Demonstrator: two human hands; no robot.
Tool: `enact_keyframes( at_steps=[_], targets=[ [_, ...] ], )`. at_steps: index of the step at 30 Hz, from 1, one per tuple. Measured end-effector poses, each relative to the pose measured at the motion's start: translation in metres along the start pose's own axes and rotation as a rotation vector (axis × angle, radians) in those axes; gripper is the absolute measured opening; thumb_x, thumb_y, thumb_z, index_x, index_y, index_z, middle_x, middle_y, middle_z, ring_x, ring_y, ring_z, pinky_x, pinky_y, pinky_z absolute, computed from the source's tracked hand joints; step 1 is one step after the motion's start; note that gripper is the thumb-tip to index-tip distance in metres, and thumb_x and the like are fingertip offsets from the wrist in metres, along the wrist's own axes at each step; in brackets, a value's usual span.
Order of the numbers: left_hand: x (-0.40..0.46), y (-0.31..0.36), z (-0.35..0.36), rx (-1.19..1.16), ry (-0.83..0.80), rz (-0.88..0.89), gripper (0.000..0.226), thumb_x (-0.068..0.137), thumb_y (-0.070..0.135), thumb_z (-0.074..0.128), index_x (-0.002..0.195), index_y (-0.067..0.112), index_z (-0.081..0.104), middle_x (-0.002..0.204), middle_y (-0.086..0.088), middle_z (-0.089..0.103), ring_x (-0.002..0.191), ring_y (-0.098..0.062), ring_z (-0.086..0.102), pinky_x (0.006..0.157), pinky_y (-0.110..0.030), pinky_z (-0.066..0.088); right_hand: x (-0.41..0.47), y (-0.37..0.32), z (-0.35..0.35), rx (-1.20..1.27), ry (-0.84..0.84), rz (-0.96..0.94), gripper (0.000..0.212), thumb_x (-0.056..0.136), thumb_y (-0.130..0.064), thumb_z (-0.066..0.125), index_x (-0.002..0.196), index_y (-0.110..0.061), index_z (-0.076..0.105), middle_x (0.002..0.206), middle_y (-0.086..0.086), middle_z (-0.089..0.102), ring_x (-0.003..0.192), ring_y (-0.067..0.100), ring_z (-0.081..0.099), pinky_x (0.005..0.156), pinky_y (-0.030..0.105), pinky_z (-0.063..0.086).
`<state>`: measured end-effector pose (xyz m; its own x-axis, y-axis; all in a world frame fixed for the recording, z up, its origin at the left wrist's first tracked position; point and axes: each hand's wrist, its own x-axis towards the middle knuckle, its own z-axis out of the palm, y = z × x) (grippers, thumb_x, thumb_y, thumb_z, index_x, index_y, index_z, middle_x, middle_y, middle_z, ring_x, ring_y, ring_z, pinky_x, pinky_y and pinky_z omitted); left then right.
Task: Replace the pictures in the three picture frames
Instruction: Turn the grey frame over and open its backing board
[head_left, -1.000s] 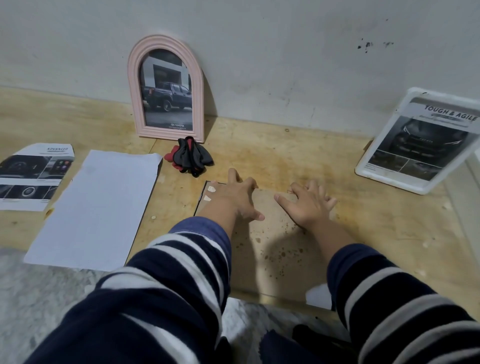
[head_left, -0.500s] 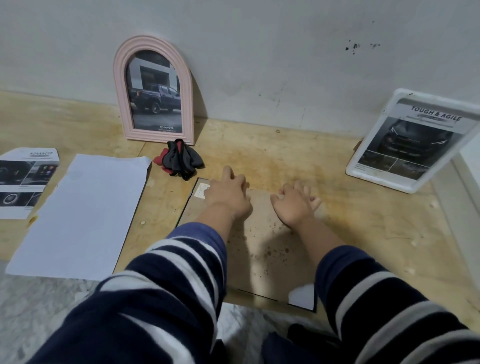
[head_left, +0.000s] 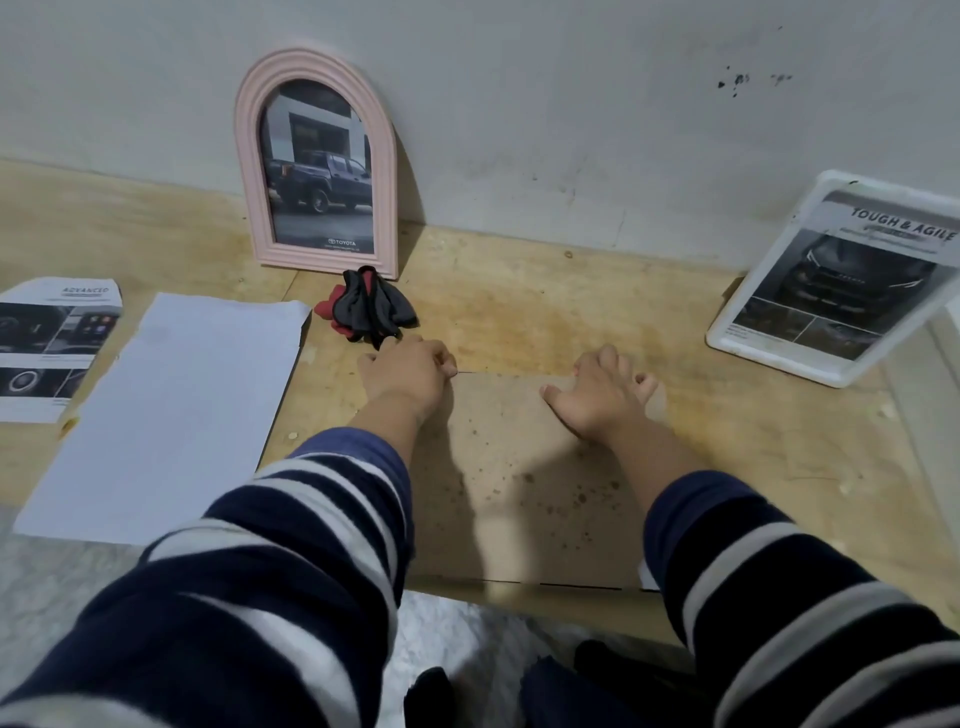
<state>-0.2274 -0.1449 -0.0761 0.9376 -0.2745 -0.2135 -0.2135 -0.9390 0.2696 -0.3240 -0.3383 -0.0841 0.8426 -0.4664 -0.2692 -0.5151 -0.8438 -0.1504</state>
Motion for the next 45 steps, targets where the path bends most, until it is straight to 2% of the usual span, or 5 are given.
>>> enact_keyframes(
  at_steps=[5,16,28,33,45],
  targets=[
    [0.007,-0.006,0.007,-0.299,-0.093,-0.168,0.018,0.087,0.031,0.055,0.08,0.027,0.071,0.075,0.018,0.06,0.086,-0.013,0.05,0.09,-0.038,0.029,-0.002,0.0,0.008,0.045,0.078,0.074,0.07,0.082,-0.078,0.033,0.117,-0.021,0.053,0.126,0.005,0.036,0.119,0.025,0.031,0.096,0.044,0.022],
    [0.016,0.008,0.006,-0.197,-0.27,-0.399,0.043,0.075,0.048,0.048,0.106,0.021,0.06,0.126,-0.004,0.049,0.122,-0.033,0.034,0.094,-0.047,0.023,-0.004,0.009,0.029,0.106,0.4,-0.004,0.071,0.066,-0.085,0.033,0.088,-0.023,0.058,0.107,0.0,0.036,0.105,0.021,0.038,0.085,0.039,0.021],
    [0.006,0.005,0.0,-0.358,-0.026,-0.233,0.017,0.084,0.033,0.046,0.088,0.024,0.059,0.115,-0.009,0.052,0.116,-0.033,0.041,0.08,-0.037,0.037,-0.008,0.003,0.021,0.127,0.451,-0.025,0.067,0.07,-0.083,0.043,0.09,-0.022,0.059,0.107,0.0,0.037,0.105,0.021,0.04,0.087,0.038,0.021],
    [-0.018,0.004,0.0,-0.415,0.177,-0.275,0.034,0.097,0.045,0.043,0.119,0.02,0.049,0.128,-0.008,0.045,0.119,-0.031,0.045,0.092,-0.044,0.043,-0.007,-0.001,0.012,0.12,0.343,-0.009,0.062,0.073,-0.083,0.043,0.095,-0.025,0.053,0.109,-0.002,0.031,0.111,0.02,0.033,0.092,0.04,0.021],
    [-0.048,-0.03,0.0,-0.721,0.083,-0.288,0.031,0.104,0.028,0.035,0.093,0.008,0.056,0.078,0.0,0.052,0.084,-0.023,0.049,0.07,-0.03,0.034,-0.021,0.006,-0.006,0.13,0.33,0.079,0.038,0.095,-0.054,0.035,0.111,-0.03,0.06,0.123,-0.002,0.049,0.119,0.02,0.036,0.097,0.044,0.024]
  ],
)
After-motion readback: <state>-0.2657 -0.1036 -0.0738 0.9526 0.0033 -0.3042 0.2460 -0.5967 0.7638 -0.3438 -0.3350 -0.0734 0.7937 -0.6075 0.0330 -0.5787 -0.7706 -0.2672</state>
